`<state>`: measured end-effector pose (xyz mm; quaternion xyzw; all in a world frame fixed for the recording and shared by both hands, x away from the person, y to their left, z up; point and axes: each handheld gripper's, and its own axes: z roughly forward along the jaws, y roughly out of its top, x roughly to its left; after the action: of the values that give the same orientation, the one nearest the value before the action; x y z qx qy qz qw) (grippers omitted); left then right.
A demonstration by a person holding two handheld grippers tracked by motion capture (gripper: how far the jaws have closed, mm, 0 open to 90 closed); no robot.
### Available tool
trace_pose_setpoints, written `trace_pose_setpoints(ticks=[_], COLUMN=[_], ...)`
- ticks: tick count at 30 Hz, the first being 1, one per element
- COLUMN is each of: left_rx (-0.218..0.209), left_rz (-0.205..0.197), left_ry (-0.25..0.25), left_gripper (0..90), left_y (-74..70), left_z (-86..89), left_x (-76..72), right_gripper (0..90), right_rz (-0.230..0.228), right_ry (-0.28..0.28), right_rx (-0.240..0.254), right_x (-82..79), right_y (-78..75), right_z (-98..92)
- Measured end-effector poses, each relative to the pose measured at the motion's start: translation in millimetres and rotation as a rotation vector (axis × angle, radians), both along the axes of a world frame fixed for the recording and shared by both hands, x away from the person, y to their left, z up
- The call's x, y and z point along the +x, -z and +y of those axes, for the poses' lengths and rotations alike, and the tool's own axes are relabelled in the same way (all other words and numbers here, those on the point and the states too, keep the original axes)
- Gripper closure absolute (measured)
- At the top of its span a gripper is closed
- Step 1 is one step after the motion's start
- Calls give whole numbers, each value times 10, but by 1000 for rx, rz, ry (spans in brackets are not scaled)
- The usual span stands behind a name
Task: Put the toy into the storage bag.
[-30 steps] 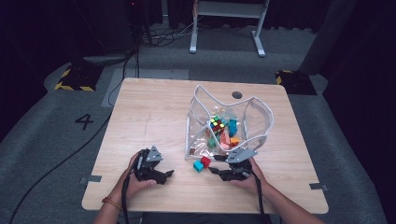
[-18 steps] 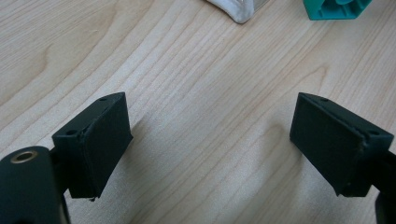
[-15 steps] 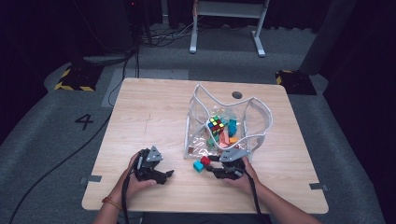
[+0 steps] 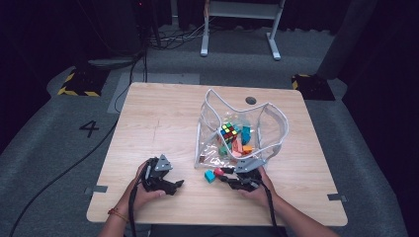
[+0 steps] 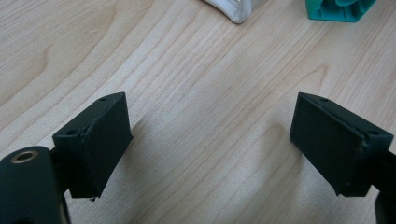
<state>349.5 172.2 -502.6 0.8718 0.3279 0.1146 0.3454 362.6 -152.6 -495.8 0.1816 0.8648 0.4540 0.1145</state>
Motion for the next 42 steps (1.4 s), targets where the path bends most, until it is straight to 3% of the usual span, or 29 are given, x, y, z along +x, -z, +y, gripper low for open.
trace_pose_setpoints(ticks=[5, 8, 10, 12, 17, 30, 32, 42], left_rx=[0, 0, 3, 2, 4, -2, -2, -2], left_rz=[0, 1, -5, -3, -3, 5, 5, 4], left_ry=[0, -2, -6, -6, -5, -6, -6, -7], left_gripper=[127, 128, 128, 128, 128, 128, 128, 128], left_y=[-1, -1, -3, -2, -4, -1, -1, -1], left_z=[0, 1, 2, 1, 3, 1, 0, 1], left_x=[-2, -4, -6, -6, -8, -10, -11, -12], right_gripper=[676, 676, 676, 676, 676, 677, 677, 678], right_rz=[-3, 25, -4, 6, -21, -36, -63, -75], right_ry=[-8, 11, -11, 0, 8, 145, 171, 278], right_rx=[11, 2, -2, -1, 0, -3, -14, 24], right_x=[-53, -123, -132, -162, -183, -185, -185, -68], right_y=[-58, -97, -116, -135, -163, -213, -223, -321], right_z=[-136, -231, -298, -363, -564, -1186, -1270, -1675])
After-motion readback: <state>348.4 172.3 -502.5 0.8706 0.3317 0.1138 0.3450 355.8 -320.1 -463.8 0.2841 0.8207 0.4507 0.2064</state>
